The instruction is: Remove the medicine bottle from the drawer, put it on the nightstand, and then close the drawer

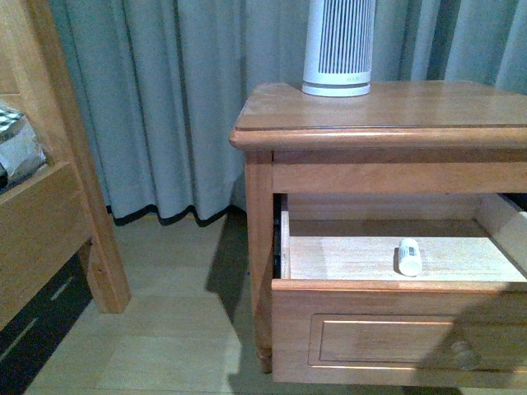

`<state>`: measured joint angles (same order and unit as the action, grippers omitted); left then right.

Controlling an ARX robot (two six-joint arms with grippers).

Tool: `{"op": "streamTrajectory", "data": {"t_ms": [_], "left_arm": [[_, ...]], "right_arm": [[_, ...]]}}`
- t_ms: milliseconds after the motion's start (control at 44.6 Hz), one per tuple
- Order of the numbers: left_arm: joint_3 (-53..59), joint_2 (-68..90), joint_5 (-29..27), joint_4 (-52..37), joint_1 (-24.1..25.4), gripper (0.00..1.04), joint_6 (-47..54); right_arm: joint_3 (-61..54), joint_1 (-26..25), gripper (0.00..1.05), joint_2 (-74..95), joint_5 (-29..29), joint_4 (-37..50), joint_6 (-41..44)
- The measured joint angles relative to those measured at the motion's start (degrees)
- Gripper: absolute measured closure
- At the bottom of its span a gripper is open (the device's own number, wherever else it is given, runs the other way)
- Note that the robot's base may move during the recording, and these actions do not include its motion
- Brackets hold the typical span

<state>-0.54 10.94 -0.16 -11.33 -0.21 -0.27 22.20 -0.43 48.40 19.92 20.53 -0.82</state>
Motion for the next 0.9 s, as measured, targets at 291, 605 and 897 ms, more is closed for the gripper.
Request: {"op": "streamTrajectory", "data": {"t_ms": [291,605,897], "left_arm": [[0.0,0.0,0.0,0.0,0.0,0.07,0.0],[0.0,0.0,0.0,0.0,0.0,0.07,0.0],[0.0,0.0,0.0,0.0,0.0,0.07,0.0]], "right_arm": [[22.1,1.0,0.07,31.6,-4.1,-10.5,-1.3],[38.2,4.7,0.07,53.4,-4.3,-12.5,-2.6],[44.4,6.0,0.07,66.7,-4.1,-12.9,-3.7]]}}
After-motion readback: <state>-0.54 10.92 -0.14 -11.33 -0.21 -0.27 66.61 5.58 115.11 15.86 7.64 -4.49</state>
